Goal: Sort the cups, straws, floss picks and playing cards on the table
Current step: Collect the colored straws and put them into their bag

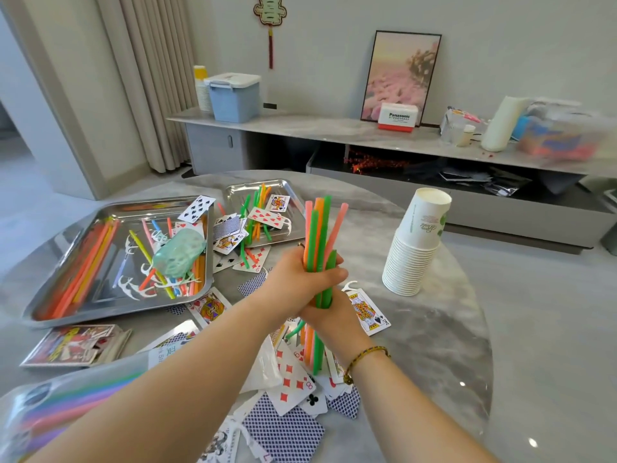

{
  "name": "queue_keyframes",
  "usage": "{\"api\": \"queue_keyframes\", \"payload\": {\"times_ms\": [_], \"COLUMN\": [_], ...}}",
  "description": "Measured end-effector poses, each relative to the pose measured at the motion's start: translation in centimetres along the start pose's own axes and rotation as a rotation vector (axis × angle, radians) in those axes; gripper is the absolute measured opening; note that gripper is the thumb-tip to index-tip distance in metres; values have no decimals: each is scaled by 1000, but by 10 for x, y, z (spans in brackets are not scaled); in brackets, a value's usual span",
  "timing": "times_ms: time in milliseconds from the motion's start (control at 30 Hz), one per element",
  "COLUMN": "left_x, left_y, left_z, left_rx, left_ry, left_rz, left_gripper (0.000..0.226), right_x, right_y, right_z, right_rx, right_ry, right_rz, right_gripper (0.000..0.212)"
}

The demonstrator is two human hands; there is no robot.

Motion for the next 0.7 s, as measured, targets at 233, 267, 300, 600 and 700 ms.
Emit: {"api": "queue_keyframes", "payload": {"times_ms": [233,267,300,600,700], "left_x": [7,7,7,-5,-15], "left_y": [-21,-24,-25,-2,23], "left_z": [12,11,10,25,64], "left_rx": [-36,-49,-63,-48,206], "left_ry": [-61,-60,-57,-20,-107], "left_rz": [-105,-116,-121,-53,-1], "left_gripper": [21,17,18,22,29], "right_x": [2,3,4,7,8], "right_y": [0,1,1,-5,-4], "right_z": [-2,-1,0,6,13], "right_rx": [5,19,37,146,179], "right_ry": [-13,-30,-46,-44,-82], "right_rz": [57,66,72,21,1], "right_gripper": [22,23,25,26,21]}}
Point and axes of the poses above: each hand's wrist, its own x-axis towards the middle knuckle, its own z-axis out of the back of the hand, y = z × x, the point moved 10 cm from there along x, towards the middle knuckle, and after that the axes turned 5 degrees about -y, right-handed, at the moved point
